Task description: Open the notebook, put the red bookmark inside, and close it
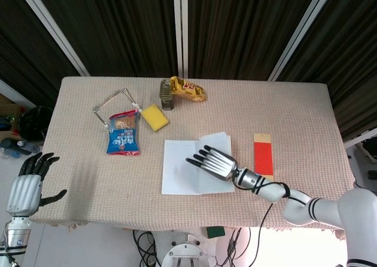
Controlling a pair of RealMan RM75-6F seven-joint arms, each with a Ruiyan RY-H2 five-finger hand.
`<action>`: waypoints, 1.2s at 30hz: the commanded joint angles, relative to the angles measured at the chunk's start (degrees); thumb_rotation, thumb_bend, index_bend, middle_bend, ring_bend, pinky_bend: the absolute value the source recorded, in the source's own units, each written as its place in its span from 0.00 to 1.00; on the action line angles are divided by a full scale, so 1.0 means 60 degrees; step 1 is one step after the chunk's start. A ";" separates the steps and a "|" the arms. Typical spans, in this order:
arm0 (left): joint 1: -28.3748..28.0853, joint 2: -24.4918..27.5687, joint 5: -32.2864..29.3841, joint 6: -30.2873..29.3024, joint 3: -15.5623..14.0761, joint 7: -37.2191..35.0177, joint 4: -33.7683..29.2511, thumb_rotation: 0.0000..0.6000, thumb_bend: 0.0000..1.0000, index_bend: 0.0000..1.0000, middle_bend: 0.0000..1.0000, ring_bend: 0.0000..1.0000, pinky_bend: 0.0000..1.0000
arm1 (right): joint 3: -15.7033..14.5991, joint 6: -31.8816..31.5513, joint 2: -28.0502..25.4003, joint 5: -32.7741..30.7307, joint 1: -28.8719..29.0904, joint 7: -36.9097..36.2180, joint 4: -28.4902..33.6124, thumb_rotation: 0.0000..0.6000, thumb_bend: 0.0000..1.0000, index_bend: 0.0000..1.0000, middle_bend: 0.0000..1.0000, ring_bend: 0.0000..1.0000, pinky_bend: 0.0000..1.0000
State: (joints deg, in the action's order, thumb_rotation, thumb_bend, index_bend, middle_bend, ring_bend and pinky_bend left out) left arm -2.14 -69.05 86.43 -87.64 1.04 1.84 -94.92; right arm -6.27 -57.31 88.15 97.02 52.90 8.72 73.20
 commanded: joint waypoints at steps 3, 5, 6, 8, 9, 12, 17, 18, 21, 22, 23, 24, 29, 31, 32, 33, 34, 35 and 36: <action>-0.0001 0.0022 -0.0018 0.0031 -0.0004 0.0084 -0.0091 1.00 0.00 0.22 0.15 0.08 0.12 | -0.0161 0.0482 -0.0086 -0.0385 -0.0359 0.0047 0.0107 1.00 0.71 0.15 0.27 0.28 0.32; -0.0009 0.0041 -0.0009 0.0037 0.0002 0.0140 -0.0152 1.00 0.00 0.22 0.15 0.08 0.12 | -0.0174 0.0476 0.0022 -0.0380 -0.0457 -0.0074 -0.0060 1.00 0.72 0.15 0.27 0.28 0.31; -0.0009 0.0050 -0.0003 0.0036 0.0001 0.0165 -0.0174 1.00 0.00 0.22 0.15 0.08 0.12 | -0.0183 0.0443 0.0075 -0.0360 -0.0505 -0.0138 -0.0147 1.00 0.73 0.15 0.27 0.28 0.30; -0.0008 0.0075 -0.0004 0.0040 -0.0002 0.0221 -0.0226 1.00 0.00 0.22 0.15 0.08 0.12 | -0.0230 0.0382 0.0184 -0.0283 -0.0603 -0.0317 -0.0361 1.00 0.73 0.15 0.27 0.28 0.30; -0.0007 0.0082 -0.0009 0.0041 0.0000 0.0237 -0.0243 1.00 0.00 0.22 0.15 0.08 0.12 | -0.0253 0.0359 0.0225 -0.0244 -0.0640 -0.0384 -0.0460 1.00 0.73 0.15 0.27 0.28 0.30; -0.0006 0.0088 -0.0029 0.0047 0.0012 0.0254 -0.0277 1.00 0.00 0.22 0.15 0.08 0.12 | -0.0306 0.0264 0.0353 -0.0130 -0.0758 -0.0610 -0.0771 1.00 0.72 0.16 0.27 0.28 0.29; -0.0019 0.0074 -0.0009 0.0060 0.0015 0.0294 -0.0297 1.00 0.00 0.22 0.15 0.08 0.12 | -0.0322 0.0102 0.0504 0.0056 -0.0881 -0.0897 -0.1137 1.00 0.72 0.16 0.27 0.28 0.29; -0.0019 0.0072 -0.0005 0.0057 0.0016 0.0302 -0.0298 1.00 0.00 0.22 0.15 0.08 0.12 | -0.0316 0.0033 0.0513 0.0106 -0.0899 -0.0936 -0.1171 1.00 0.72 0.16 0.27 0.28 0.29; -0.0011 0.0085 -0.0004 0.0043 0.0019 0.0314 -0.0311 1.00 0.00 0.22 0.15 0.08 0.12 | -0.0261 -0.0307 0.0501 0.0266 -0.0981 -0.1128 -0.1221 1.00 0.71 0.16 0.27 0.28 0.29; -0.0008 0.0089 -0.0005 0.0040 0.0020 0.0313 -0.0314 1.00 0.00 0.22 0.15 0.08 0.12 | -0.0245 -0.0408 0.0483 0.0310 -0.1005 -0.1185 -0.1219 1.00 0.71 0.16 0.27 0.28 0.29; -0.0007 0.0093 -0.0002 0.0035 0.0023 0.0312 -0.0316 1.00 0.00 0.22 0.15 0.08 0.12 | -0.0227 -0.0542 0.0456 0.0371 -0.1038 -0.1243 -0.1211 1.00 0.70 0.17 0.27 0.28 0.29; -0.0009 0.0096 0.0003 0.0033 0.0025 0.0312 -0.0317 1.00 0.00 0.22 0.15 0.08 0.12 | -0.0218 -0.0636 0.0439 0.0417 -0.1063 -0.1284 -0.1208 1.00 0.70 0.17 0.27 0.28 0.29; -0.0026 0.0094 0.0042 0.0023 0.0040 0.0315 -0.0328 1.00 0.00 0.22 0.15 0.08 0.12 | -0.0169 -0.0963 0.0329 0.0548 -0.1208 -0.1365 -0.1126 1.00 0.69 0.17 0.27 0.28 0.28; -0.0036 0.0086 0.0051 0.0038 0.0039 0.0320 -0.0322 1.00 0.00 0.22 0.15 0.08 0.12 | -0.0145 -0.1016 0.0333 0.0525 -0.1274 -0.1433 -0.1114 1.00 0.69 0.17 0.27 0.28 0.28; -0.0043 0.0082 0.0055 0.0047 0.0039 0.0321 -0.0323 1.00 0.00 0.22 0.15 0.08 0.12 | -0.0147 -0.0985 0.0346 0.0503 -0.1304 -0.1461 -0.1136 1.00 0.68 0.17 0.27 0.28 0.28; -0.0045 0.0080 0.0060 0.0047 0.0039 0.0322 -0.0321 1.00 0.00 0.22 0.15 0.08 0.12 | -0.0154 -0.0971 0.0357 0.0514 -0.1317 -0.1465 -0.1163 1.00 0.68 0.17 0.27 0.28 0.28; -0.0046 0.0077 0.0070 0.0042 0.0040 0.0322 -0.0320 1.00 0.00 0.22 0.15 0.08 0.12 | -0.0154 -0.1001 0.0372 0.0548 -0.1330 -0.1464 -0.1196 1.00 0.68 0.17 0.27 0.28 0.28; -0.0042 0.0077 0.0079 0.0031 0.0038 0.0321 -0.0319 1.00 0.00 0.22 0.15 0.08 0.12 | -0.0153 -0.1087 0.0397 0.0609 -0.1356 -0.1477 -0.1241 1.00 0.68 0.17 0.27 0.28 0.28; -0.0036 0.0079 0.0087 0.0022 0.0033 0.0321 -0.0316 1.00 0.00 0.22 0.15 0.08 0.12 | -0.0143 -0.1179 0.0417 0.0651 -0.1384 -0.1501 -0.1267 1.00 0.68 0.17 0.27 0.28 0.28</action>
State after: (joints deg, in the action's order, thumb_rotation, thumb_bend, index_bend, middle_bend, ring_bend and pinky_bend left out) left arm -2.35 -68.58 86.96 -87.52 1.24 3.77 -96.82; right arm -7.17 -63.82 90.47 100.57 44.81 -0.15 65.88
